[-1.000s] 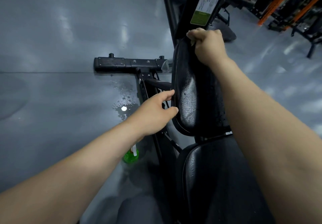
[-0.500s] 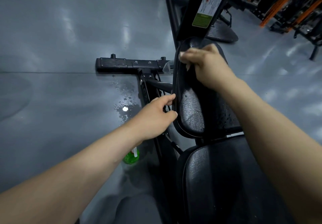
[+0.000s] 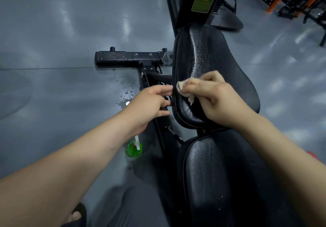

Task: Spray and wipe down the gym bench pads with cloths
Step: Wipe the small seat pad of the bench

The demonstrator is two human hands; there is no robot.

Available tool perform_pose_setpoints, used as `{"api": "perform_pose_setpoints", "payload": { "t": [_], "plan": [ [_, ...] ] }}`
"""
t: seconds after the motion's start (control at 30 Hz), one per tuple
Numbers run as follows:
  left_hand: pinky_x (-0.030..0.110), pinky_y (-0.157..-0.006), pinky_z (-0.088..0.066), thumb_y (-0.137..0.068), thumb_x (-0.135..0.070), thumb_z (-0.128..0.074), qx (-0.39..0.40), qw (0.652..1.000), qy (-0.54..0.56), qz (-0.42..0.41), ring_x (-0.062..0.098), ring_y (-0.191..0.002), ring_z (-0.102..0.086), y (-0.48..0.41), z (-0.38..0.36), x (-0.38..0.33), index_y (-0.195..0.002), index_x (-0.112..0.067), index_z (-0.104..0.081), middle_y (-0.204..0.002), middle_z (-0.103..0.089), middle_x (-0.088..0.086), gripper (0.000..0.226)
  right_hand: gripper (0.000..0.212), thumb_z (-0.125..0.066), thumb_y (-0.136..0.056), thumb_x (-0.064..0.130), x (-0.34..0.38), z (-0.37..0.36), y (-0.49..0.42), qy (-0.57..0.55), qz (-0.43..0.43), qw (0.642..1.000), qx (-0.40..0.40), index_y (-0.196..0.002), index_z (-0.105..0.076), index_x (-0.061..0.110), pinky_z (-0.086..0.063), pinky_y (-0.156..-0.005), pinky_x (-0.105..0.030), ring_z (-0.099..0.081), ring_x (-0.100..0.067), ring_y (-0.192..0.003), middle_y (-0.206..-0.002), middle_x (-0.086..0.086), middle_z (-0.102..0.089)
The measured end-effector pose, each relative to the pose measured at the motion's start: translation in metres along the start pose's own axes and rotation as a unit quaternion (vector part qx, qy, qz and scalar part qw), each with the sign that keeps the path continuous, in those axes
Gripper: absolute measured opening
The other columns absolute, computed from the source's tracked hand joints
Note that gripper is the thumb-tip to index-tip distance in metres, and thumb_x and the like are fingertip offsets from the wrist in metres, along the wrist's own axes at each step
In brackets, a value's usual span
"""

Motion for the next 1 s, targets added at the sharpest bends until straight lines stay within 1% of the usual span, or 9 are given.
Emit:
{"api": "perform_pose_setpoints", "payload": {
  "t": [0.1, 0.17, 0.4, 0.5, 0.57, 0.67, 0.77, 0.87, 1.0],
  "plan": [
    [0.041, -0.096, -0.058, -0.093, 0.013, -0.039, 0.002, 1.0, 0.013, 0.007, 0.021, -0.116, -0.065, -0.001, 0.002, -0.001, -0.134, -0.015, -0.063, -0.129, -0.065, 0.0, 0.055, 0.045, -0.054, -0.09, -0.014, 0.005, -0.001, 0.014, 0.002, 0.05, 0.998, 0.03, -0.116, -0.075, 0.016, -0.044, -0.096, -0.034, -0.048, -0.029, -0.098, -0.117, 0.01, -0.07],
    [0.04, -0.094, -0.059, -0.094, 0.013, -0.039, 0.005, 1.0, 0.013, 0.006, 0.024, -0.117, -0.065, -0.002, 0.003, -0.001, -0.132, -0.014, -0.064, -0.129, -0.065, 0.001, 0.054, 0.043, -0.048, -0.092, -0.007, 0.002, 0.004, 0.002, 0.009, 0.069, 0.997, 0.032, -0.116, -0.075, 0.016, -0.043, -0.095, -0.03, -0.047, -0.023, -0.096, -0.118, 0.01, -0.071],
    [0.036, -0.084, -0.059, -0.091, 0.013, -0.038, 0.01, 0.999, 0.034, 0.019, 0.027, -0.113, -0.069, -0.006, 0.011, -0.003, -0.124, -0.012, -0.069, -0.124, -0.07, 0.006, 0.051, 0.041, -0.035, -0.101, 0.015, -0.006, -0.014, -0.035, 0.067, -0.015, 0.998, -0.017, -0.11, -0.073, 0.025, -0.039, -0.094, -0.032, -0.045, -0.03, -0.097, -0.107, 0.015, -0.07],
    [0.035, -0.084, -0.059, -0.092, 0.01, -0.039, 0.019, 0.999, 0.042, 0.022, 0.023, -0.1, -0.069, -0.008, 0.009, -0.004, -0.123, -0.012, -0.068, -0.123, -0.07, 0.009, 0.048, 0.041, -0.044, -0.094, -0.001, 0.013, -0.014, -0.004, 0.04, 0.024, 0.999, 0.015, -0.11, -0.074, 0.022, -0.039, -0.094, -0.031, -0.042, -0.026, -0.096, -0.115, 0.018, -0.067],
    [0.033, -0.079, -0.059, -0.095, 0.007, -0.042, 0.012, 0.999, 0.039, 0.019, 0.02, -0.093, -0.068, -0.009, 0.006, -0.005, -0.124, -0.012, -0.068, -0.123, -0.069, 0.008, 0.043, 0.046, -0.041, -0.092, -0.005, 0.027, -0.012, 0.019, 0.024, 0.062, 0.996, 0.052, -0.11, -0.075, 0.02, -0.04, -0.095, -0.031, -0.044, -0.025, -0.096, -0.12, 0.016, -0.066],
    [0.031, -0.075, -0.058, -0.096, 0.002, -0.045, -0.002, 0.999, 0.028, 0.019, 0.019, -0.09, -0.067, -0.01, 0.002, -0.006, -0.121, -0.014, -0.069, -0.12, -0.068, 0.005, 0.038, 0.055, -0.029, -0.093, 0.001, 0.032, -0.006, 0.032, 0.021, 0.1, 0.992, 0.078, -0.113, -0.075, 0.02, -0.043, -0.094, -0.031, -0.046, -0.024, -0.099, -0.123, 0.016, -0.067],
    [0.031, -0.071, -0.059, -0.099, -0.003, -0.047, -0.012, 0.999, 0.05, 0.018, 0.019, -0.083, -0.067, -0.008, -0.001, -0.01, -0.115, -0.013, -0.071, -0.113, -0.07, 0.006, 0.03, 0.047, -0.034, -0.096, 0.008, 0.027, -0.009, 0.009, 0.071, 0.101, 0.99, 0.071, -0.114, -0.075, 0.023, -0.046, -0.09, -0.036, -0.047, -0.027, -0.095, -0.122, 0.015, -0.067],
    [0.032, -0.073, -0.058, -0.101, -0.012, -0.045, 0.006, 0.998, 0.059, 0.017, 0.021, -0.082, -0.067, -0.006, 0.0, -0.01, -0.118, -0.009, -0.072, -0.104, -0.072, 0.005, 0.032, 0.032, -0.049, -0.095, 0.01, 0.024, -0.02, -0.014, 0.121, 0.069, 0.989, 0.042, -0.108, -0.075, 0.023, -0.047, -0.086, -0.041, -0.05, -0.031, -0.091, -0.116, 0.014, -0.068],
    [0.039, -0.082, -0.06, -0.101, -0.016, -0.048, -0.006, 0.999, 0.04, 0.025, 0.023, -0.084, -0.068, -0.009, 0.004, -0.009, -0.118, -0.012, -0.071, -0.113, -0.072, 0.004, 0.028, 0.049, -0.031, -0.096, 0.008, 0.032, -0.013, 0.012, 0.095, 0.09, 0.988, 0.079, -0.114, -0.074, 0.022, -0.045, -0.089, -0.039, -0.044, -0.028, -0.095, -0.123, 0.016, -0.066]
  ]
}}
Point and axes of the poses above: each hand's wrist, its own y-axis away from the middle knuckle, its own z-axis out of the back of the hand, x = y × z, the point moved 1 cm from there along -y, towards the middle knuckle
